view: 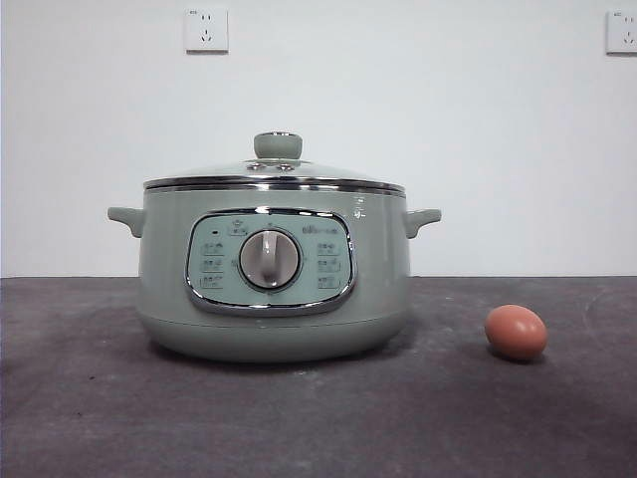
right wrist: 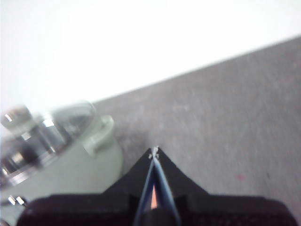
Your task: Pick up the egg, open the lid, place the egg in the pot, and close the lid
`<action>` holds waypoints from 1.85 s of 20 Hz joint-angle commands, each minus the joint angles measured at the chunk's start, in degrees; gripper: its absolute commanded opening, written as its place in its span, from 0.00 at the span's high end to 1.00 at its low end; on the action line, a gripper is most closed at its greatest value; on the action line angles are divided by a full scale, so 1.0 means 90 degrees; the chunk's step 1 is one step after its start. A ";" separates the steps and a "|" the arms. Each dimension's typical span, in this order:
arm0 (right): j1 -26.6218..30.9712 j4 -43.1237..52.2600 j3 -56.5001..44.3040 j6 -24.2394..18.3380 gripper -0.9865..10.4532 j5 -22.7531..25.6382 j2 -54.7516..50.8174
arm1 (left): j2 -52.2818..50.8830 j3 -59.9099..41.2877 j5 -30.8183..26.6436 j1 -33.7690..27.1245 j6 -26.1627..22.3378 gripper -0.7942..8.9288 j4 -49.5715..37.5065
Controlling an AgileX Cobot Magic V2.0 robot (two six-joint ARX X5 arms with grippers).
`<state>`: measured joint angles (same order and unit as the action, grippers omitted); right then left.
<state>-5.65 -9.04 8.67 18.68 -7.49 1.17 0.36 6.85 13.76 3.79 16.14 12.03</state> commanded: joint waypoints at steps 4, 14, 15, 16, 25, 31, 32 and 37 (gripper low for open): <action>-0.0005 -0.0714 0.1027 0.0066 0.92 -0.0277 0.0612 | 0.0114 0.1003 0.0194 -0.0007 0.0022 0.92 0.0738; -0.0010 -0.3908 0.3742 -0.1785 0.92 -0.1610 0.2620 | 0.1231 0.2730 0.1576 -0.0007 -0.0831 0.92 0.2686; -0.0010 -0.4294 0.4024 -0.2025 0.92 -0.1700 0.2824 | 0.1367 0.2890 0.1768 -0.0007 -0.0976 0.92 0.2917; -0.0012 -0.4609 0.4252 -0.2203 0.92 -0.1724 0.2999 | 0.1474 0.3019 0.1916 -0.0007 -0.1090 0.93 0.3113; -0.0017 -0.6834 0.5566 -0.3036 0.92 -0.1846 0.4104 | 0.2140 0.3971 0.2526 -0.0002 -0.1948 0.93 0.4898; -0.0017 -0.6858 0.5566 -0.3007 0.88 -0.1836 0.4121 | 0.2154 0.4070 0.2506 -0.0002 -0.1960 0.82 0.5098; -0.0017 -0.6858 0.5566 -0.3004 0.78 -0.1834 0.4121 | 0.2154 0.4070 0.2497 -0.0002 -0.1940 0.63 0.5098; -0.0017 -0.6824 0.5566 -0.2846 0.39 -0.1831 0.4121 | 0.2171 0.4070 0.2475 -0.0002 -0.1919 0.27 0.5093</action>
<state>-5.67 -70.72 58.67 -7.33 -23.99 38.39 19.81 43.40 36.01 3.79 -0.64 57.93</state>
